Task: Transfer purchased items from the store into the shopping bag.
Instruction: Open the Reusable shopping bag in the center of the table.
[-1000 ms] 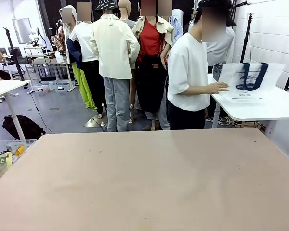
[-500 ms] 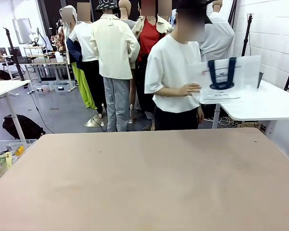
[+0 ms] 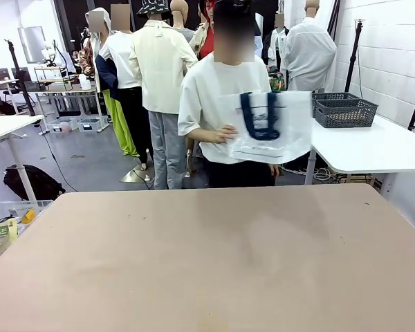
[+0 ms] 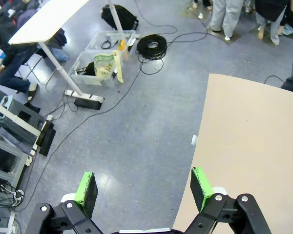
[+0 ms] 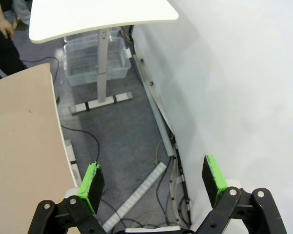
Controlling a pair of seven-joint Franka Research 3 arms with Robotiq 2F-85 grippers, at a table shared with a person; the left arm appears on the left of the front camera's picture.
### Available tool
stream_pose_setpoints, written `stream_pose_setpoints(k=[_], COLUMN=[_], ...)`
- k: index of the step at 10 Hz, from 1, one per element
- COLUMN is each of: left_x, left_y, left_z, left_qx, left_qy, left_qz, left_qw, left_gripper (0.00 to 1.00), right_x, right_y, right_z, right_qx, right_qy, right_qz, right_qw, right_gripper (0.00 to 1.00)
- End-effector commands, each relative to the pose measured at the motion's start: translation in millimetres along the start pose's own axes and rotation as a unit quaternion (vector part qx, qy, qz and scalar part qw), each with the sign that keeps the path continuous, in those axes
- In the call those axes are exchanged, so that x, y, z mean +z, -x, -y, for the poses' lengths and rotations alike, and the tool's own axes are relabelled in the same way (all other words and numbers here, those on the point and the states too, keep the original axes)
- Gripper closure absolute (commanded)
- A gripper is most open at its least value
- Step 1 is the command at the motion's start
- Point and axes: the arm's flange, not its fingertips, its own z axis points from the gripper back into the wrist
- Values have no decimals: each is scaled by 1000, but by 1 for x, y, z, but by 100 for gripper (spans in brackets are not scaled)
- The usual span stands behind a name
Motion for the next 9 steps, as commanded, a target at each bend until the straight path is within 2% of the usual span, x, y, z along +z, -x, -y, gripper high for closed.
stream_pose_setpoints(k=[1,9], left_x=[1,1], left_y=[0,0], left_z=[-2,-2], left_qx=[-11,-11], left_qy=[-2,-2], left_qz=[4,4], left_qw=[1000,1000], left_gripper=[0,0], right_x=[0,0], right_y=[0,0], right_z=[0,0], right_qx=[9,9], right_qy=[3,3], right_qz=[-1,-1], right_qw=[1000,1000], right_gripper=[0,0])
